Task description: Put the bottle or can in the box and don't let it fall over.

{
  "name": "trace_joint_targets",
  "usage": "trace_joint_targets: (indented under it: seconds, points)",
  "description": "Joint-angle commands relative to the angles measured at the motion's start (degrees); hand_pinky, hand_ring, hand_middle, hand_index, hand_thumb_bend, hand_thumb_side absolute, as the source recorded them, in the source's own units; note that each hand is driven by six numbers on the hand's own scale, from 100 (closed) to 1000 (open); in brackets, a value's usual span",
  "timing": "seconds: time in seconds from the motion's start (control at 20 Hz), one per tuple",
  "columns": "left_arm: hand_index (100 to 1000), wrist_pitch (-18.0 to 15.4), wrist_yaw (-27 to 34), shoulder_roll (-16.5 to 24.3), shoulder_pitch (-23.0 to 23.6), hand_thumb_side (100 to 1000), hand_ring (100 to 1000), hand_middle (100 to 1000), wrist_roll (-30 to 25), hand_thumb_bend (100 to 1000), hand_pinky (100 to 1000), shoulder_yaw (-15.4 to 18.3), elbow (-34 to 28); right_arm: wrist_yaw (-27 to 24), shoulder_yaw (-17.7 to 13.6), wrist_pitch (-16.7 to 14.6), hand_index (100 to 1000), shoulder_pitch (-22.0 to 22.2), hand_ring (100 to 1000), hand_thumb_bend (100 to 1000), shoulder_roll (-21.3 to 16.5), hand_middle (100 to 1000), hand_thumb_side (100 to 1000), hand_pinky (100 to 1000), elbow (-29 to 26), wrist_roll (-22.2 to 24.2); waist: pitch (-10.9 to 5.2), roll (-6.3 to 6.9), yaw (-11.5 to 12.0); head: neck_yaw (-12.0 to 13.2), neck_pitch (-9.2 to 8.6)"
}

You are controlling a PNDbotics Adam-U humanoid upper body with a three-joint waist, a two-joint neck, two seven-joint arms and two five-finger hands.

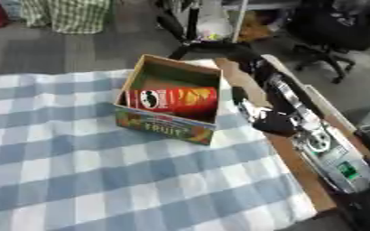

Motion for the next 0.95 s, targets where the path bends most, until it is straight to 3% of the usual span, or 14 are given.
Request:
trace_joint_targets:
  seconds: [0.05, 0.35, 0.6, 0.75, 0.95]
  points:
    - [911, -0.11, -0.5, 1.65, 0.37, 901, 874, 714, 0.78, 434, 836, 1.04, -0.39, -1.86, 1.33, -1.7, 1000, 0.17, 1000, 100, 4.61, 854, 470, 983, -1.54, 3.71, -1.57, -0.44, -0.98, 3.19, 1.9]
    - [910, -0.22, -1.14, 2.15, 2.54, 899, 878, 715, 1.87, 434, 837, 2.2, -0.08, 0.59, 5.54, -1.94, 1000, 1.18, 1000, 100, 13.7, 832, 470, 975, -1.55, 10.18, -3.09, -0.46, -3.28, 10.48, 5.41]
    - [908, -0.21, -1.32, 2.1, 3.72, 899, 877, 714, 2.67, 433, 837, 2.89, 0.08, 5.29, 8.69, 1.85, 1000, -0.3, 1000, 100, 19.15, 815, 470, 974, -1.55, 13.27, -4.04, -0.04, -4.11, 16.71, 6.9]
    - [908, -0.06, -1.48, 1.89, 4.12, 901, 876, 714, 2.76, 428, 837, 2.79, 0.34, 6.95, 10.09, 4.31, 1000, -1.48, 1000, 100, 21.5, 809, 470, 971, -1.55, 14.16, -4.33, -0.04, -4.53, 18.52, 7.1]
    - [907, 0.03, -1.63, 1.78, 4.26, 901, 875, 712, 2.84, 425, 836, 2.72, 0.46, 8.58, 12.15, 7.97, 1000, -1.81, 1000, 100, 24.68, 807, 470, 969, -1.55, 15.67, -4.43, -0.15, -4.96, 19.13, 6.65]
